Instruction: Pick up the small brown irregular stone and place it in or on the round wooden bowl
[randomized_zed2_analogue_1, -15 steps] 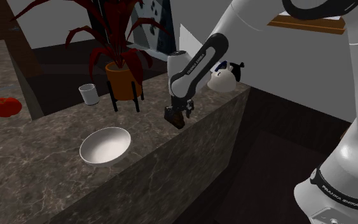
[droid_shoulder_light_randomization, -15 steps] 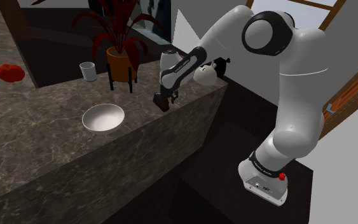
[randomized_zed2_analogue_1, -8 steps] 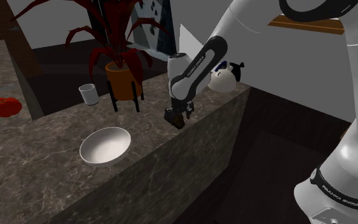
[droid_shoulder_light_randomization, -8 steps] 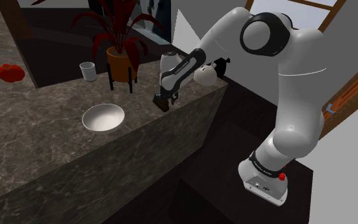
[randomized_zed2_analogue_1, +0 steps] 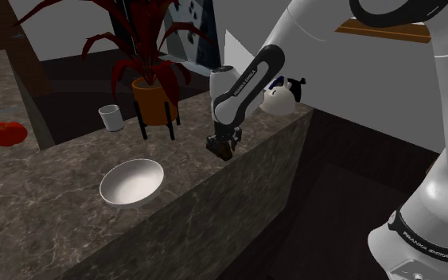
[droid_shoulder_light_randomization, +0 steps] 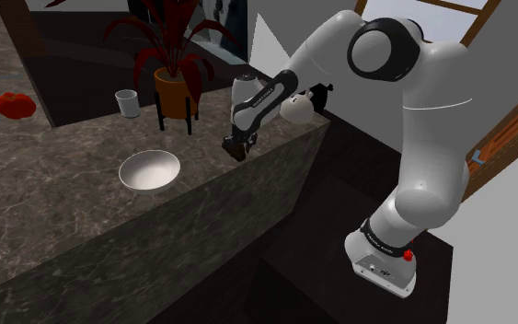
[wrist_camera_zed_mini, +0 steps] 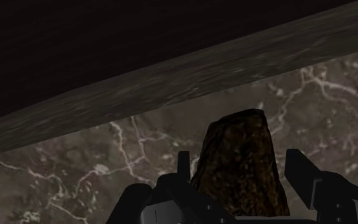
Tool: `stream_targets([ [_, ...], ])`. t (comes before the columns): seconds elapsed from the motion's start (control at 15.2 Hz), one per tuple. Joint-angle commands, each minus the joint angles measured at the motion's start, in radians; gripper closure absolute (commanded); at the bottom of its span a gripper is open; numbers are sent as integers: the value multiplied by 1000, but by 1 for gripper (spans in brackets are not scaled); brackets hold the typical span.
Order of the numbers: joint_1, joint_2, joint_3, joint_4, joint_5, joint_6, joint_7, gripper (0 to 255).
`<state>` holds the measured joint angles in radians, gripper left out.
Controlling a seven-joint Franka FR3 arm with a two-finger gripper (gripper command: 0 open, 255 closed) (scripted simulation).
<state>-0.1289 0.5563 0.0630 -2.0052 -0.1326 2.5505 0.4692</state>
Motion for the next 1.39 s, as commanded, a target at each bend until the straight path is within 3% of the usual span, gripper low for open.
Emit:
stream_targets([
  [0.0,0,1,0,-1,0,0,0,255],
  [1.32,-13,-184,21,-4,31,-181,-27,255],
])
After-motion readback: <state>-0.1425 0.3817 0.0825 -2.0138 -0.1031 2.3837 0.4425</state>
